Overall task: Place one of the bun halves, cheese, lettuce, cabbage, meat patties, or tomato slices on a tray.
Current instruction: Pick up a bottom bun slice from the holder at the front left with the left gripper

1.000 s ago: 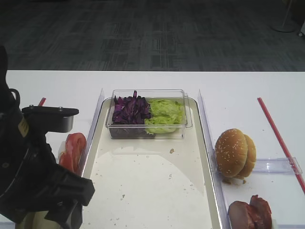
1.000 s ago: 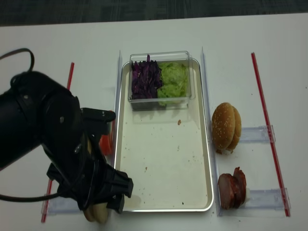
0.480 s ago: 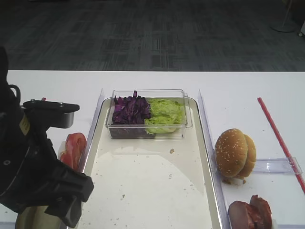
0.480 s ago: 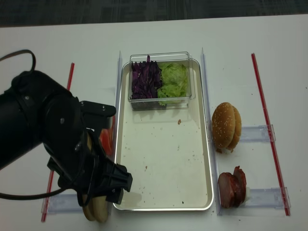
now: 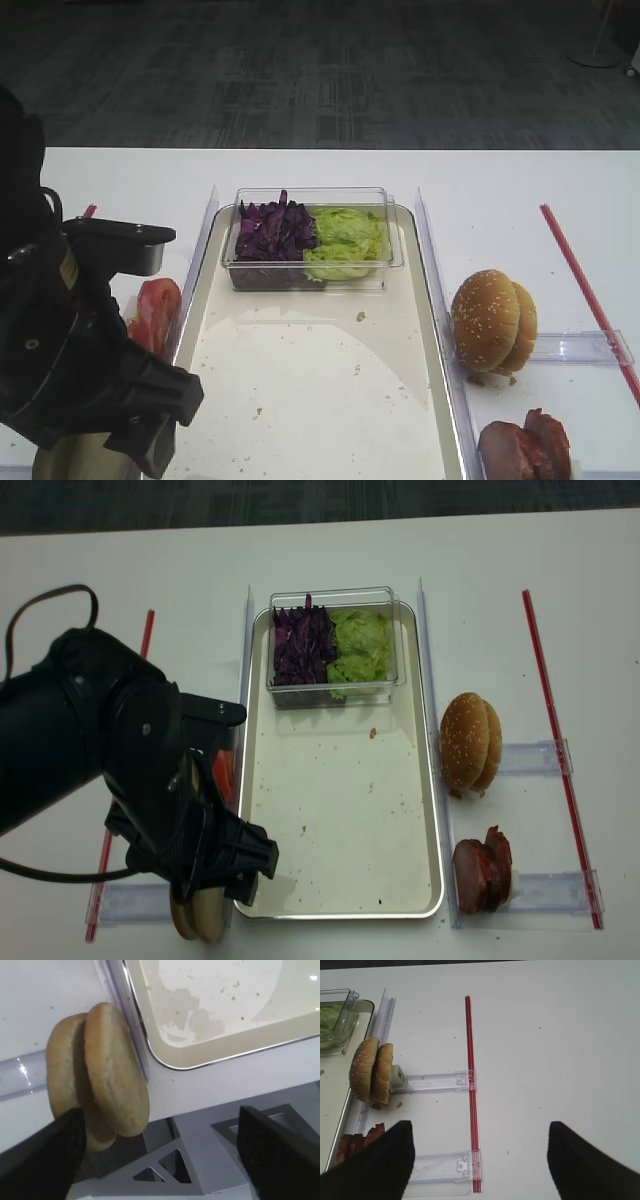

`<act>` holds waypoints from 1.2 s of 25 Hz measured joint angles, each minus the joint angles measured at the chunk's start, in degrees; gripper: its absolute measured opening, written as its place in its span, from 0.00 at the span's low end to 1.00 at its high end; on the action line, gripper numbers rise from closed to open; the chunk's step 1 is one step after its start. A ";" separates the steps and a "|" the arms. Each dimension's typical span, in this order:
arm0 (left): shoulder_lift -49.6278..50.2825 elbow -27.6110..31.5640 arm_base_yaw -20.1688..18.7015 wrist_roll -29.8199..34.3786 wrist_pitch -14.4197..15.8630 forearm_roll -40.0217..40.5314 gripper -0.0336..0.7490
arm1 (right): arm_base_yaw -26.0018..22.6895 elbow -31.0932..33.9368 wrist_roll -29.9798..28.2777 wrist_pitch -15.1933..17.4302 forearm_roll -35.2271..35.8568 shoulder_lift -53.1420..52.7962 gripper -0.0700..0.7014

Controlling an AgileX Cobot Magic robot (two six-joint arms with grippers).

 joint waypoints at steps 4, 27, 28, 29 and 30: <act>0.00 0.00 0.00 0.02 -0.58 0.34 0.77 | 0.00 0.00 0.00 0.00 0.00 0.00 0.83; 1.38 -0.10 0.00 1.62 -0.97 -1.85 0.77 | 0.00 0.00 0.00 0.00 0.00 0.00 0.83; 2.04 -0.10 0.00 1.62 -0.97 -1.85 0.77 | 0.00 0.00 0.00 0.00 0.00 0.00 0.83; 2.68 -0.23 0.00 1.62 -0.97 -1.67 0.77 | 0.00 0.00 0.00 0.00 0.00 0.00 0.83; 3.22 -0.22 0.00 1.74 -0.86 -1.67 0.77 | 0.00 0.00 0.00 0.00 0.00 0.00 0.83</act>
